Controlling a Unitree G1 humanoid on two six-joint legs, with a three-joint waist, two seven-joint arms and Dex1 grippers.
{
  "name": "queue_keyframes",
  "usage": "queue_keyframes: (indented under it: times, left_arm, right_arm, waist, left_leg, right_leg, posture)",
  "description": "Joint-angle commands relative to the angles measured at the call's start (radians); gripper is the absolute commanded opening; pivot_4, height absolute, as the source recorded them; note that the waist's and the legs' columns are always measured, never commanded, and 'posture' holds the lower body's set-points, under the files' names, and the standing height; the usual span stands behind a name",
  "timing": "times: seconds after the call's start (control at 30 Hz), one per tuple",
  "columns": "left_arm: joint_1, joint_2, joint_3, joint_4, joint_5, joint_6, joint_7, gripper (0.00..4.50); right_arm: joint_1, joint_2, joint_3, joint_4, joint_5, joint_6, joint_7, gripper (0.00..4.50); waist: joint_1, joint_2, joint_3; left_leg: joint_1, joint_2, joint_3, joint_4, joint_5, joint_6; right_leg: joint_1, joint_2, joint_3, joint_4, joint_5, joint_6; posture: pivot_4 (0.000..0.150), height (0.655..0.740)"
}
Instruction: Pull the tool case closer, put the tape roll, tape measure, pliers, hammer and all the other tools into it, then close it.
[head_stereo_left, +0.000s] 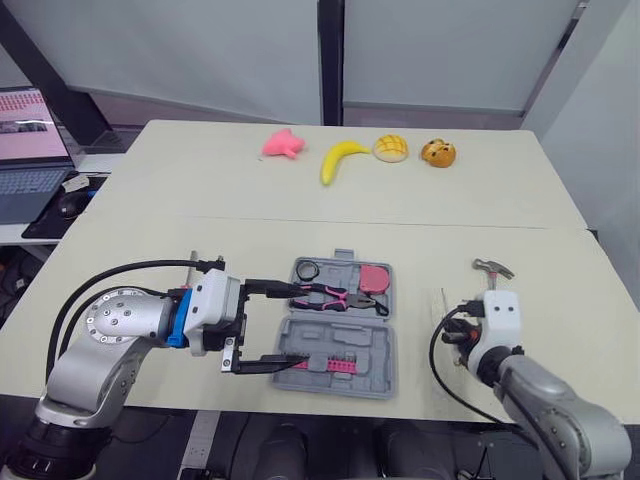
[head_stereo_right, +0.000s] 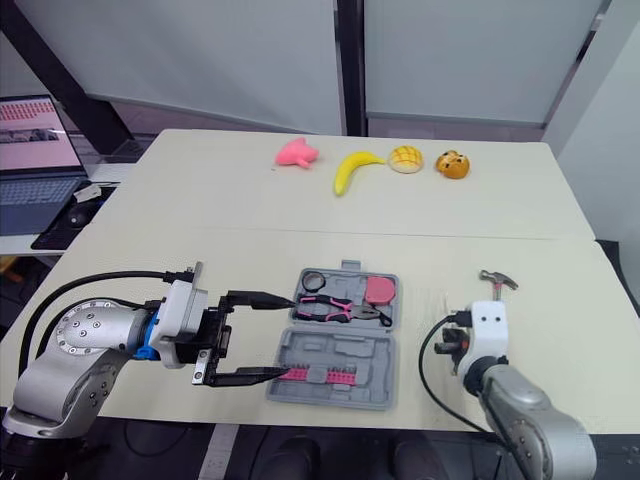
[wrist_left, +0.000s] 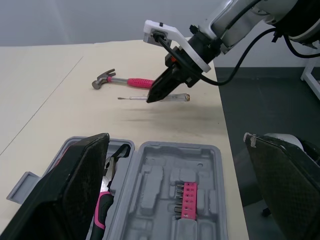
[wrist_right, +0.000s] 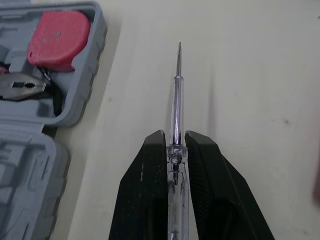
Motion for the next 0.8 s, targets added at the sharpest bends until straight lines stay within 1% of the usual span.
queue_keyframes:
  times: [0.03, 0.5, 0.67, 0.8]
  left_arm:
    - [0.000, 0.015, 0.013, -0.037, -0.005, -0.006, 0.000, 4.50]
    - [-0.004, 0.015, 0.000, -0.054, -0.002, 0.004, 0.009, 4.50]
    - [-0.010, 0.016, 0.001, -0.067, -0.006, 0.022, 0.017, 4.50]
    - [-0.012, 0.016, 0.003, -0.069, -0.005, 0.027, 0.020, 4.50]
  right_arm:
    - [0.032, 0.023, 0.029, -0.015, -0.015, -0.047, -0.011, 0.31]
    - [-0.018, 0.094, 0.086, 0.190, -0.052, -0.237, 0.015, 0.31]
    - [-0.023, 0.101, 0.122, 0.235, -0.067, -0.282, 0.009, 0.31]
    - [-0.016, 0.111, 0.117, 0.252, -0.075, -0.300, -0.003, 0.31]
  waist:
    - [0.000, 0.000, 0.000]
    - [-0.002, 0.000, 0.000]
    - [-0.002, 0.000, 0.000]
    - [-0.002, 0.000, 0.000]
  left_leg:
    - [0.000, 0.000, 0.000, 0.000, 0.000, 0.000]
    - [0.000, 0.000, 0.000, 0.000, 0.000, 0.000]
    - [0.000, 0.000, 0.000, 0.000, 0.000, 0.000]
    - [0.000, 0.000, 0.000, 0.000, 0.000, 0.000]
  right_leg:
    - [0.000, 0.000, 0.000, 0.000, 0.000, 0.000]
    - [0.000, 0.000, 0.000, 0.000, 0.000, 0.000]
    - [0.000, 0.000, 0.000, 0.000, 0.000, 0.000]
    - [0.000, 0.000, 0.000, 0.000, 0.000, 0.000]
  posture:
    - [0.150, 0.7400]
    - [0.150, 0.7400]
    - [0.150, 0.7400]
    - [0.150, 0.7400]
